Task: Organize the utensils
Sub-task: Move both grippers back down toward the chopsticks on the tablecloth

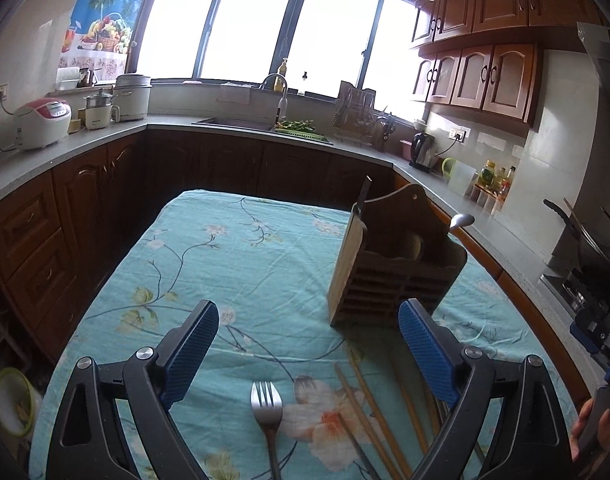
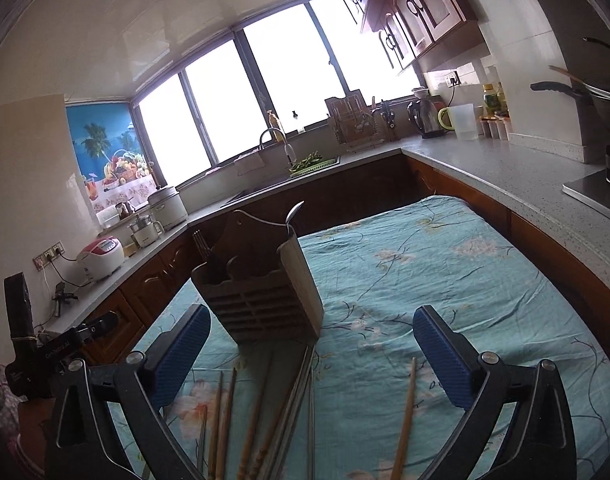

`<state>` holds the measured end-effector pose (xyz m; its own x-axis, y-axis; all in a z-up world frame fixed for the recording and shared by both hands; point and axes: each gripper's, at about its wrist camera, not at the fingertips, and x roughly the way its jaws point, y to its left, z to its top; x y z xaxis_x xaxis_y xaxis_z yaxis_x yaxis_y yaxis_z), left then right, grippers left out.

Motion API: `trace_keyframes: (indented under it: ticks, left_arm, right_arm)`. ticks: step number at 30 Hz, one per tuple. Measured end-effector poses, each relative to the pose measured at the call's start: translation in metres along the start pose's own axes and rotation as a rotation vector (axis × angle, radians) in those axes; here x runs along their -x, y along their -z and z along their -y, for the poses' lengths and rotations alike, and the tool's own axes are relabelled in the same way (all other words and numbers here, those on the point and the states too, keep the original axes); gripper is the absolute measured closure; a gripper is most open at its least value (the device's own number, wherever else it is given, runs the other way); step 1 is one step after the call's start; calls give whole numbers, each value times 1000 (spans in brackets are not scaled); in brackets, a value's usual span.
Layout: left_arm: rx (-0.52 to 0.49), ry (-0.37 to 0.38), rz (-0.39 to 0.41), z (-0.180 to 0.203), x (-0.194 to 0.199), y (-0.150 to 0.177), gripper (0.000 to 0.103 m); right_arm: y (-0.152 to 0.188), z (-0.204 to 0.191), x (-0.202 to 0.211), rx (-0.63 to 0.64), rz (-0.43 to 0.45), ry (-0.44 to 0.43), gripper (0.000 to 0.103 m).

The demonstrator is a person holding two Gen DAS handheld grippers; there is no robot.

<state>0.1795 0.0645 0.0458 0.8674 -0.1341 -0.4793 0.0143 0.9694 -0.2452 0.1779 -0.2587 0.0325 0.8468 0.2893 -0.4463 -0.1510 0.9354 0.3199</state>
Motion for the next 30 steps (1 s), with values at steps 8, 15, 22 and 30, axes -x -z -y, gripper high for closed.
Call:
trace_keyframes:
  ticks: [8,15,22,30]
  left_arm:
    - [5,4,-88,1,11,22,11]
    - [16,-4,-138,2,9,22,11]
    - [17,-5,-174,6,-3,22,11]
    - [16,0,-226,9,-23,21,13]
  right_arm:
    - [30,8,14,13,-76,31,1]
    - [42,9,11,-1,-119,24,1]
    - [47,9,1,12,-161,26,1]
    - [49,23,-22,6,-237,63,2]
